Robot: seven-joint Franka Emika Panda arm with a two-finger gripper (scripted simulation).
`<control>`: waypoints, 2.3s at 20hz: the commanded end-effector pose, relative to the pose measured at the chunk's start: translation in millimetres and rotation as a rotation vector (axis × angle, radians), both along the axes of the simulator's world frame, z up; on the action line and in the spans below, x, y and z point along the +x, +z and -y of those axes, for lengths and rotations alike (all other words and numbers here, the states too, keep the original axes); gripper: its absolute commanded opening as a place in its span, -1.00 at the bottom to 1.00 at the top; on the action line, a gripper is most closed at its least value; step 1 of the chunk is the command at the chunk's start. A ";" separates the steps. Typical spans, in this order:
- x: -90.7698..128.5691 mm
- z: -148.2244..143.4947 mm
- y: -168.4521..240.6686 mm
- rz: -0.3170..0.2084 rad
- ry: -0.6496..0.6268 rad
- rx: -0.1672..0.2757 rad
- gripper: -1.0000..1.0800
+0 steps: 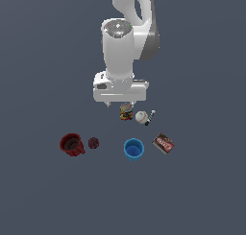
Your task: Pick up a designated object from a clutter of objects.
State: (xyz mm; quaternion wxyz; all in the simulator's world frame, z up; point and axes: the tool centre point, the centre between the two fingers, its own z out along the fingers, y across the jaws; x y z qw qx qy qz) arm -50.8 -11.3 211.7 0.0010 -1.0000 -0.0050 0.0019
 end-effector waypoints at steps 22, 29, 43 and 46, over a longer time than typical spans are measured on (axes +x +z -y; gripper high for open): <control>-98.1 -29.7 -103.5 0.004 0.093 -0.002 0.92; -97.7 -29.6 -108.0 0.003 0.092 -0.002 0.92; -99.1 -29.6 -151.3 0.003 0.093 -0.001 0.92; -98.7 -29.6 -153.9 0.003 0.093 -0.001 0.92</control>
